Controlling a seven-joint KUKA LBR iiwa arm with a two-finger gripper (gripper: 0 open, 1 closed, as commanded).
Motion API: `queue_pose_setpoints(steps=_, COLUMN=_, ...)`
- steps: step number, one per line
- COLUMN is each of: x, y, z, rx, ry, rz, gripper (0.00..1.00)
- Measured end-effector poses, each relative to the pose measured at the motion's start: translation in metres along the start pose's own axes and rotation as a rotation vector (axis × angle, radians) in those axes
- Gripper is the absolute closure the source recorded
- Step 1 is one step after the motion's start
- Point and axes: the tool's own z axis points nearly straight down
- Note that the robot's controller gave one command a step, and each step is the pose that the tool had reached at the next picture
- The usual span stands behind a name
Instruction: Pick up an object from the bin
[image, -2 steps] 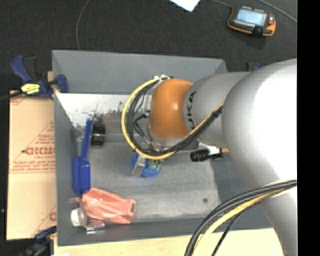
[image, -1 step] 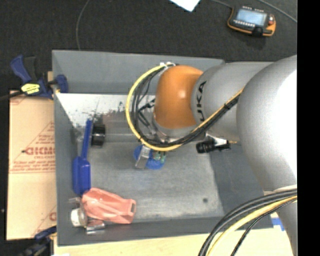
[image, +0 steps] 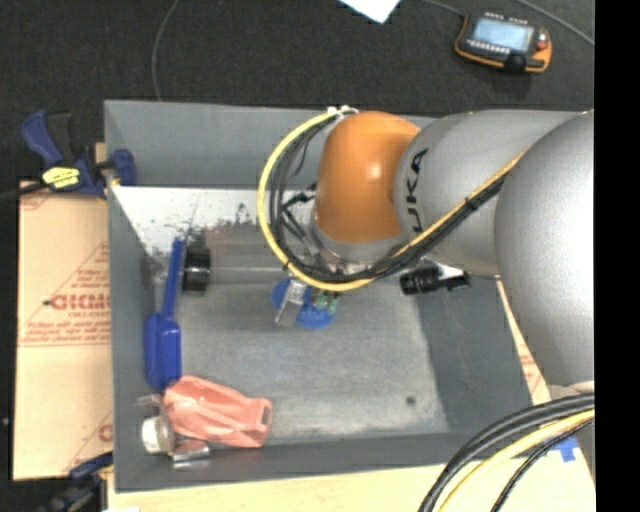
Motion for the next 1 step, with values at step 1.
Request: queue_pose_setpoints(steps=1, x=0.0000, y=0.0002, z=-0.0237, rx=0.000, ry=0.000, rz=-0.001, gripper=1.00)
